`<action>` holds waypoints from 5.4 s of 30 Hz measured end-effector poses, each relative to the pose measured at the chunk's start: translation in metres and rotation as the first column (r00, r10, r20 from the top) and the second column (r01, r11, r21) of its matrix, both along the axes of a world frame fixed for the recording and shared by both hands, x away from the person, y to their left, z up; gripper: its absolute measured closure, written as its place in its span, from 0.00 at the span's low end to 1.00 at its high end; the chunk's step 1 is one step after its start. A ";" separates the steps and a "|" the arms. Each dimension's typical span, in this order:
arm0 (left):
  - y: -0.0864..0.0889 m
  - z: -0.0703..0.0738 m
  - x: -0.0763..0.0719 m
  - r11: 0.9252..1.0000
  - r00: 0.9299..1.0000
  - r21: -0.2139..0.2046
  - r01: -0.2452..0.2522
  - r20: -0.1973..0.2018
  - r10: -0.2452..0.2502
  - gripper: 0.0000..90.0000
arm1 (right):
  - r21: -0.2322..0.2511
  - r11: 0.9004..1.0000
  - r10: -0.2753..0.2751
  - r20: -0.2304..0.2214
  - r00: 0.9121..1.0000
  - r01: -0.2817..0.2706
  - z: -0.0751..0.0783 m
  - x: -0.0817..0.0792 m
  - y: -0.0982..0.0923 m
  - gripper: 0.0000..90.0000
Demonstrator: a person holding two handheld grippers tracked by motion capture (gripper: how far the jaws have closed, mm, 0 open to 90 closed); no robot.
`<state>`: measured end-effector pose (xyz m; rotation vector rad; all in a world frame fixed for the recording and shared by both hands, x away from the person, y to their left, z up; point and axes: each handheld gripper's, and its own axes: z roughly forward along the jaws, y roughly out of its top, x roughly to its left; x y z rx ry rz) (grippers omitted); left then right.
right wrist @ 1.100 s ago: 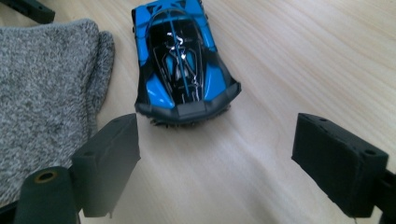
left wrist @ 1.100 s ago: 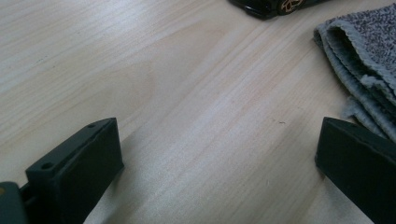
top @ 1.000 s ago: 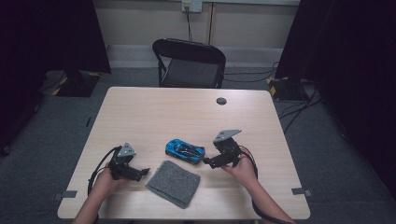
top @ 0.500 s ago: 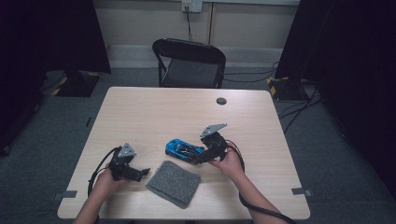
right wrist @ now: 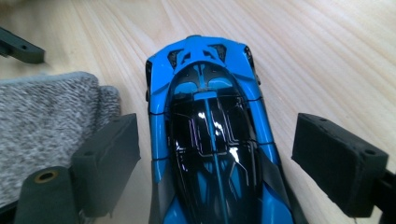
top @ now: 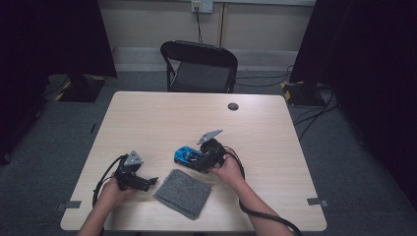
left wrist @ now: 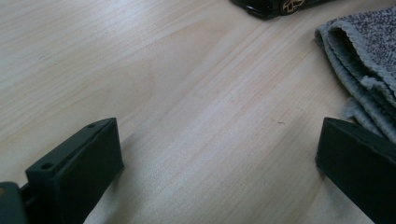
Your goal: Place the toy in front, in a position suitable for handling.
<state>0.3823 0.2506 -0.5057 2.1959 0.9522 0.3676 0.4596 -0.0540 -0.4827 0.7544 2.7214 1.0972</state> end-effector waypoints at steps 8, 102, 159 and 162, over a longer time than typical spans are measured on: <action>0.000 0.000 0.000 1.000 1.000 0.000 -0.002 0.000 0.002 0.00 | -0.020 1.000 0.009 -0.007 1.000 -0.009 -0.011 0.003 0.007 0.16; 0.000 0.000 0.000 1.000 1.000 -0.001 -0.002 0.000 0.002 0.00 | -0.031 0.983 -0.181 0.050 0.982 0.182 -0.010 0.029 -0.075 0.27; -0.069 0.032 -0.041 0.918 0.918 0.002 0.396 0.003 -0.396 0.35 | 0.041 0.974 -0.228 0.098 0.969 0.224 -0.023 -0.006 -0.114 0.26; -0.073 0.026 -0.038 0.930 0.929 -0.018 0.367 -0.045 -0.367 0.37 | 0.041 0.974 -0.228 0.097 0.969 0.225 -0.023 -0.007 -0.114 0.26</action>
